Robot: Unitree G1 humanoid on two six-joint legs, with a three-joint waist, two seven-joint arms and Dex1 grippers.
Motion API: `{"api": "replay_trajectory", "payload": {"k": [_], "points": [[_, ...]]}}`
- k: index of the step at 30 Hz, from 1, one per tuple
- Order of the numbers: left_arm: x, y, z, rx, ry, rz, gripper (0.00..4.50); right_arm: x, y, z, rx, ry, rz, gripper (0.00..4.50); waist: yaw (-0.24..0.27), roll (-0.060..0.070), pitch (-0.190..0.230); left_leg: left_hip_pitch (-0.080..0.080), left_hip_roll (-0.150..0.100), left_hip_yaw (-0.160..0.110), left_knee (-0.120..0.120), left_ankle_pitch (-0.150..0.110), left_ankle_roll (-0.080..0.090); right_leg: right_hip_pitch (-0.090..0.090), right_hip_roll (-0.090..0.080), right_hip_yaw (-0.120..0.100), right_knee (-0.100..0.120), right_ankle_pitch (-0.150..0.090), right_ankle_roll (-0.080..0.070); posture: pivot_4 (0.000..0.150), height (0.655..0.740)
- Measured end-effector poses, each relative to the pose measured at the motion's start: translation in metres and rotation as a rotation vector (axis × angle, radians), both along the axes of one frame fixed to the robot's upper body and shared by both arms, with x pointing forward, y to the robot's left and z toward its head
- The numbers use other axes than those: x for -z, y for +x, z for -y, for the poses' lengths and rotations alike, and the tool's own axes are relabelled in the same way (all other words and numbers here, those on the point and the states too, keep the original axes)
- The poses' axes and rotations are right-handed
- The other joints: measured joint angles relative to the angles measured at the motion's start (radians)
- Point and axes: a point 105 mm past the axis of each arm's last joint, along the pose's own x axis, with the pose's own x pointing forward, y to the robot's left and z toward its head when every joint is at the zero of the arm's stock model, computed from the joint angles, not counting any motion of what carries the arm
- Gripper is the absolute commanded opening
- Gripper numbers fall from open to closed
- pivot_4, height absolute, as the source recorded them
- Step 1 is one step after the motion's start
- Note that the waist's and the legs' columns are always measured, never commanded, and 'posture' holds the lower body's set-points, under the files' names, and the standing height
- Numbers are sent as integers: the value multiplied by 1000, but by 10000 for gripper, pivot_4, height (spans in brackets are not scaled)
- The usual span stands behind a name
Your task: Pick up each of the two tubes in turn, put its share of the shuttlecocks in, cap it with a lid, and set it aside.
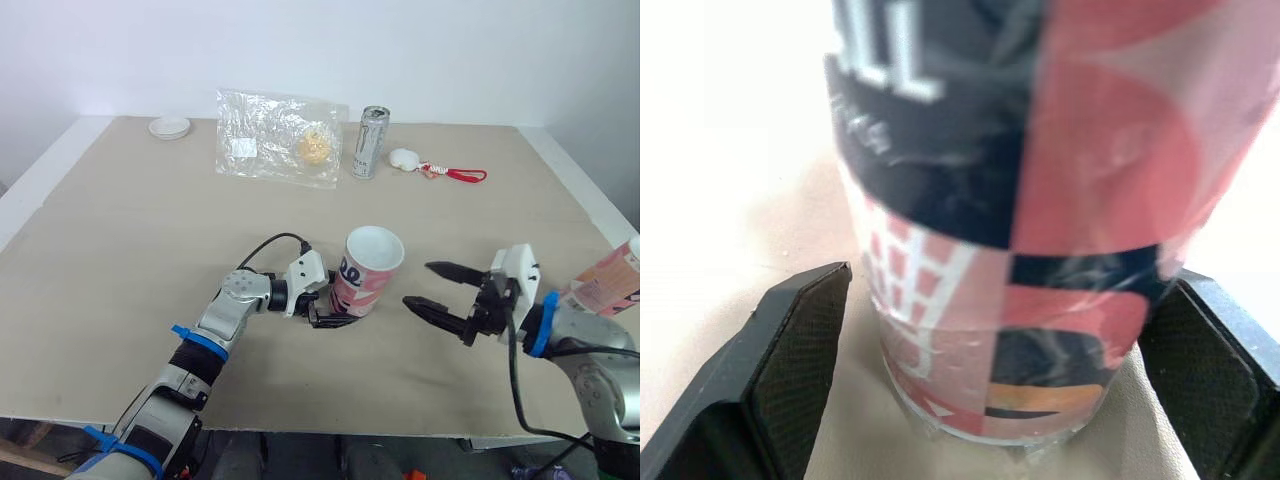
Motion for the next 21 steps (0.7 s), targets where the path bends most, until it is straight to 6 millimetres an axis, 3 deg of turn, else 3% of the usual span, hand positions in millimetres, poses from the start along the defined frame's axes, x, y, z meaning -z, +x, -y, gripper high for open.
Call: {"api": "replay_trajectory", "payload": {"k": [8, 21], "points": [[-2, -6, -15, 23, -23, 1, 45000, 19, -6, -16, -96, -50, -3, 44374, 0, 0, 0, 0, 0, -1, -2, 0, 0, -1, 1, 0, 0, -1, -1, 1500, 7400], [-16, -21, -48, 50, -40, 14, 45000, 37, 10, -37, -174, -88, 46, 44374, 0, -2, 1, 0, 1, -1, -2, 0, 0, 0, 1, 0, 0, -1, -1, 1500, 7400]]}}
